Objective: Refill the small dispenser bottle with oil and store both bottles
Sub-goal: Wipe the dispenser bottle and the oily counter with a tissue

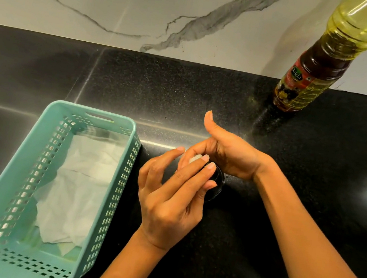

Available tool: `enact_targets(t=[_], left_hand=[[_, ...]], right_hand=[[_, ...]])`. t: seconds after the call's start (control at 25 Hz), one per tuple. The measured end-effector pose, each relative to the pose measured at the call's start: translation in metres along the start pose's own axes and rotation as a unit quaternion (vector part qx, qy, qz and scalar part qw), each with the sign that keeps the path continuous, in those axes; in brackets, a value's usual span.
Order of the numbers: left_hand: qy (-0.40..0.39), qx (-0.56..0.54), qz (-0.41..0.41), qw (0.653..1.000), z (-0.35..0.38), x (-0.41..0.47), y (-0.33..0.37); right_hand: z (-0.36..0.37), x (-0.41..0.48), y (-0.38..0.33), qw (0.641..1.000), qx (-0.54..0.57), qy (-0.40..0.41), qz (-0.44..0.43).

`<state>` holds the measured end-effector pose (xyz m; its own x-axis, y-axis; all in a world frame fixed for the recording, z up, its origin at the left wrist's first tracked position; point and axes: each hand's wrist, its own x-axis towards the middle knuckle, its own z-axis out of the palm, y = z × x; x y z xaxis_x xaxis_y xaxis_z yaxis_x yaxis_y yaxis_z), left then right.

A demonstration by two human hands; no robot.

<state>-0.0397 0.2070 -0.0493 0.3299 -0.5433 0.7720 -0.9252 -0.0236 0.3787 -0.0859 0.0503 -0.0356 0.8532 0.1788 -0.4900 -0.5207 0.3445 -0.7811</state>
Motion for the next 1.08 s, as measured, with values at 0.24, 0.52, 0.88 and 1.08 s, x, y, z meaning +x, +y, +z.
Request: enact_targets(t=[0.24, 0.52, 0.88, 1.08], left_hand=[[0.006, 0.0, 0.012, 1.0, -0.001, 0.0, -0.002], [0.002, 0.009, 0.023, 1.0, -0.006, 0.005, 0.005], [-0.042, 0.001, 0.014, 0.999, -0.016, 0.014, 0.005], [-0.172, 0.027, 0.024, 0.984, -0.031, 0.045, 0.0]], right_hand=[[0.01, -0.012, 0.017, 0.992, -0.073, 0.094, -0.04], [0.044, -0.026, 0.045, 0.93, -0.039, 0.259, -0.258], [0.085, -0.016, 0.097, 0.842, 0.001, 0.43, -0.325], [0.116, -0.004, 0.14, 0.647, -0.493, 0.523, -0.254]])
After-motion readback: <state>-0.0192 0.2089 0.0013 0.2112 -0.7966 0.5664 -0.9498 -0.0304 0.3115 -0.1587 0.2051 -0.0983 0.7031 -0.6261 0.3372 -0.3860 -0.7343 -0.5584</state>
